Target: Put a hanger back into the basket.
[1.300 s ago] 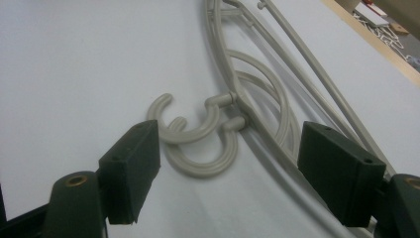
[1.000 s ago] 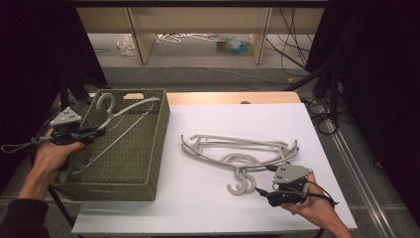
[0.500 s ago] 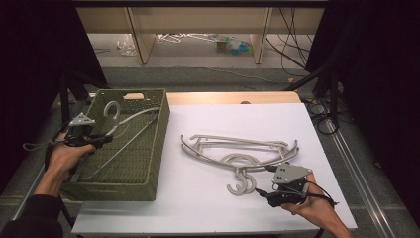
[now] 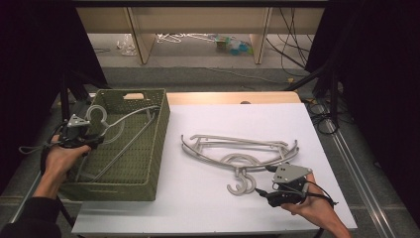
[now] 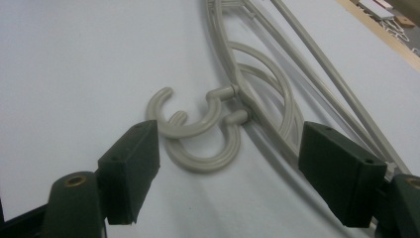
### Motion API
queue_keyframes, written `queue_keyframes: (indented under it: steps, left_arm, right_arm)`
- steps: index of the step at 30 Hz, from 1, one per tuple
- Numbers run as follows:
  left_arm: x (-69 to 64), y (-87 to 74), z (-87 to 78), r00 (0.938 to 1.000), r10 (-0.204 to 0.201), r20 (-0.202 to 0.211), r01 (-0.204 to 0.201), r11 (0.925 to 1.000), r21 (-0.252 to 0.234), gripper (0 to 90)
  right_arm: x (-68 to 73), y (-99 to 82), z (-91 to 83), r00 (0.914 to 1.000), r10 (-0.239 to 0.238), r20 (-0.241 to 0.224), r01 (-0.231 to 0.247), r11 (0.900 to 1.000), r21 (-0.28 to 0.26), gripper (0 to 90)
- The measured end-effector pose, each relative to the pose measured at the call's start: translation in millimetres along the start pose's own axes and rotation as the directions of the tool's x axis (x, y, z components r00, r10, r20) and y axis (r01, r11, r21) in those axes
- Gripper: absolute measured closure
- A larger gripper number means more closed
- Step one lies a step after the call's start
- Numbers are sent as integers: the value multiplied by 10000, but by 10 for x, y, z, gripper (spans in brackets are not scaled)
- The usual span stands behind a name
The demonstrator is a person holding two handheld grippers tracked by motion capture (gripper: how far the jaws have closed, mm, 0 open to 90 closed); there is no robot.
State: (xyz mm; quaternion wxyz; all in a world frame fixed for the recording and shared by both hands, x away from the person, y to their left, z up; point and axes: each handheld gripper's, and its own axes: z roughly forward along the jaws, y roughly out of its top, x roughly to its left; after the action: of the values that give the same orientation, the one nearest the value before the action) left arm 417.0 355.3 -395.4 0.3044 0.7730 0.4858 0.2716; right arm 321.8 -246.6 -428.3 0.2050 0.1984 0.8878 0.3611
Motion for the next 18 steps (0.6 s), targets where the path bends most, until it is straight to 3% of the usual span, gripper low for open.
queue_keyframes:
  steps: [1, 3, 4, 6, 9, 10, 12, 13, 14, 15, 16, 17, 18]
  left_arm:
    - [-31, 13, -74, 9998, -194, 99, 197, 9994, -271, 608]
    - [-47, 28, -140, 9997, -57, 256, 69, 9988, -487, 595]
    - [-97, 35, -178, 9985, -370, 395, 405, 9950, -913, 573]
    - [-209, 61, -347, 9957, -433, 820, 553, 9872, -1495, 498]
    - [-384, 78, -525, 9791, -493, 1974, 925, 9720, -2159, 462]
    - [-384, 78, -525, 9791, -493, 1974, 925, 9720, -2159, 447]
    - [-562, 95, -629, 9621, 35, 2728, 702, 9631, -2598, 418]
    - [-562, 95, -629, 9621, 35, 2728, 702, 9631, -2598, 407]
    - [-685, 101, -669, 9498, 432, 3097, 484, 9582, -2821, 398]
    - [-769, 107, -700, 9444, 967, 3142, 20, 9541, -2996, 393]
    - [-852, 100, -719, 9406, 834, 3292, 201, 9541, -2989, 383]
    - [-852, 100, -719, 9406, 834, 3292, 201, 9541, -2989, 372]
    - [-960, 92, -743, 9284, 886, 3610, 237, 9551, -2953, 356]
  right_arm:
    - [-6, -1, -3, 10000, 9, 22, -9, 10000, -25, 246]
    - [-10, -2, 1, 10000, 3, 40, -3, 10000, -94, 245]
    - [-13, -5, 2, 10000, 36, 57, -36, 9999, -120, 245]
    - [-18, -9, -4, 9999, 101, 83, -100, 9999, -110, 243]
    - [-21, -15, -4, 9996, 279, 70, -278, 9995, -112, 238]
    - [-21, -15, -4, 9996, 279, 70, -278, 9995, -112, 238]
    - [-36, -27, 3, 9997, 191, 125, -189, 9997, -162, 238]
    - [-36, -27, 3, 9997, 191, 125, -189, 9997, -162, 238]
    - [-44, -32, 0, 9996, 243, 108, -241, 9996, -137, 238]
    - [-45, -35, -4, 9995, 281, 144, -279, 9995, -111, 238]
    - [-47, -39, -8, 9992, 372, 152, -370, 9992, -135, 238]
    - [-56, -44, -7, 9994, 300, 166, -297, 9994, -165, 239]
    - [-65, -51, -6, 9993, 289, 223, -285, 9995, -158, 239]
